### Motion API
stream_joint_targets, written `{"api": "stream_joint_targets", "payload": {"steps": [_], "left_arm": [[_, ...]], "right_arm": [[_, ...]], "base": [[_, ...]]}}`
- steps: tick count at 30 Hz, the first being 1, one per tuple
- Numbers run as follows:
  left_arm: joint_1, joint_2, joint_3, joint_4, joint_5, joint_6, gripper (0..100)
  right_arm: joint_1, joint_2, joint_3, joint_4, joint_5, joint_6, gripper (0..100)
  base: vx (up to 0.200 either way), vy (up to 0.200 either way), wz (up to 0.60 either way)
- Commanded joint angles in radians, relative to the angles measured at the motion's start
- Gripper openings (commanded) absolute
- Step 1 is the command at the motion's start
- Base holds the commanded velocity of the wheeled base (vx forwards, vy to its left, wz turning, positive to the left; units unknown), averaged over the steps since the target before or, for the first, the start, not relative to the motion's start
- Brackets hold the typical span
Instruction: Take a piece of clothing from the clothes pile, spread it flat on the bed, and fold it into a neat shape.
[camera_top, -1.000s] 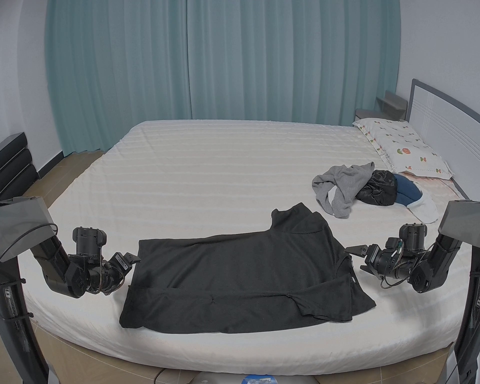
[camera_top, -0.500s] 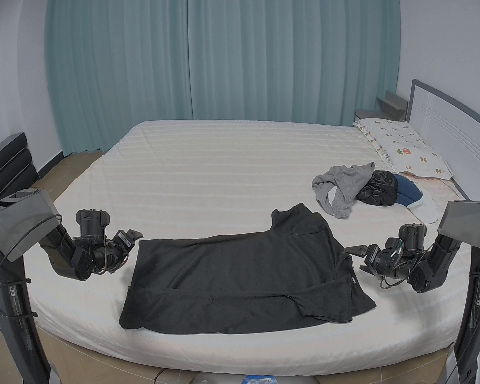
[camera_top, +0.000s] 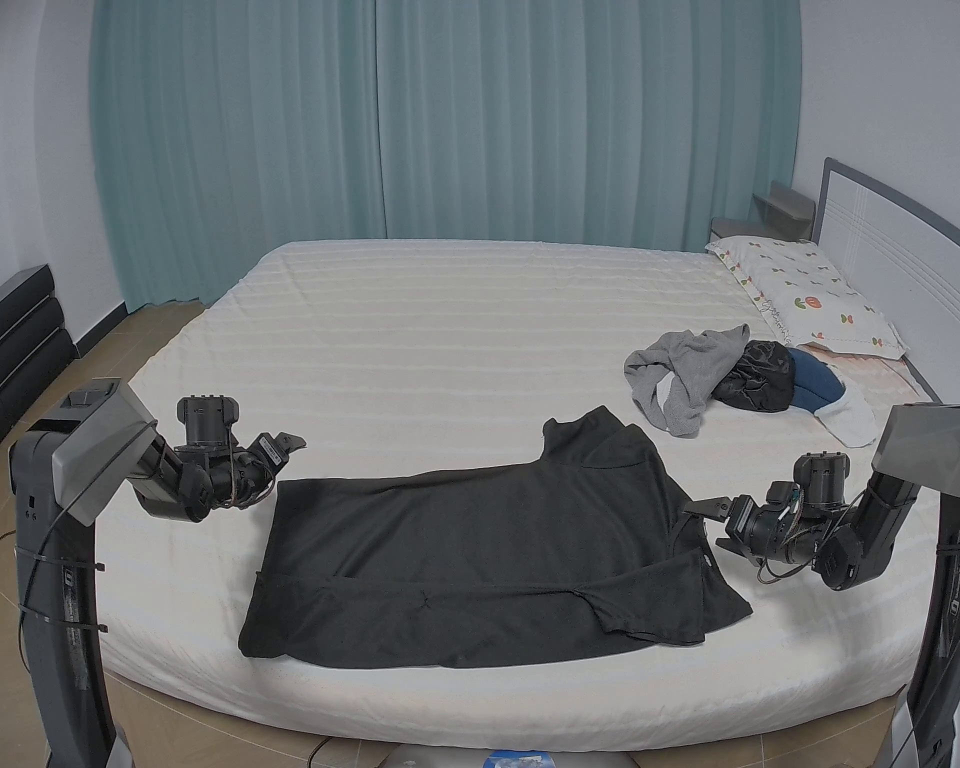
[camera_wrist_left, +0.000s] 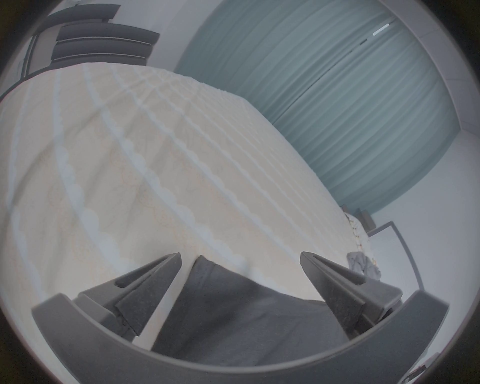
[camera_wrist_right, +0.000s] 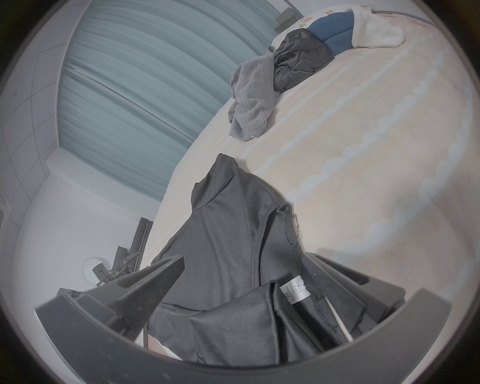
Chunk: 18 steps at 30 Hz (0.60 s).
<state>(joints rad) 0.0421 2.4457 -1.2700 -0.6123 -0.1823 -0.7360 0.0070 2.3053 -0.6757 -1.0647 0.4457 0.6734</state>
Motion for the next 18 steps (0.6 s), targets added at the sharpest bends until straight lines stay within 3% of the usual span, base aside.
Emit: {"api": "stream_joint_targets", "payload": {"steps": [1,12,13,18], "left_arm": [[0.004,0.088,-0.043,0.005,-0.005,0.020,100],[-0.004,0.085,-0.035,0.003,-0.008,0.021,100],[-0.004,0.087,-0.040,0.003,-0.008,0.021,0],[-0.004,0.084,-0.037,0.003,-0.008,0.020,0]], "right_arm": [[0.018,0.002,-0.008,0.002,0.001,0.000,100],[0.016,0.005,-0.025,0.002,-0.001,0.000,100],[0.018,0.006,-0.031,0.005,-0.001,0.000,100],[0.016,0.006,-0.034,0.011,-0.009,0.000,100]], "base": [[0.000,0.000,0.00],[0.000,0.000,0.00],[0.000,0.000,0.00],[0.000,0.000,0.00]]}}
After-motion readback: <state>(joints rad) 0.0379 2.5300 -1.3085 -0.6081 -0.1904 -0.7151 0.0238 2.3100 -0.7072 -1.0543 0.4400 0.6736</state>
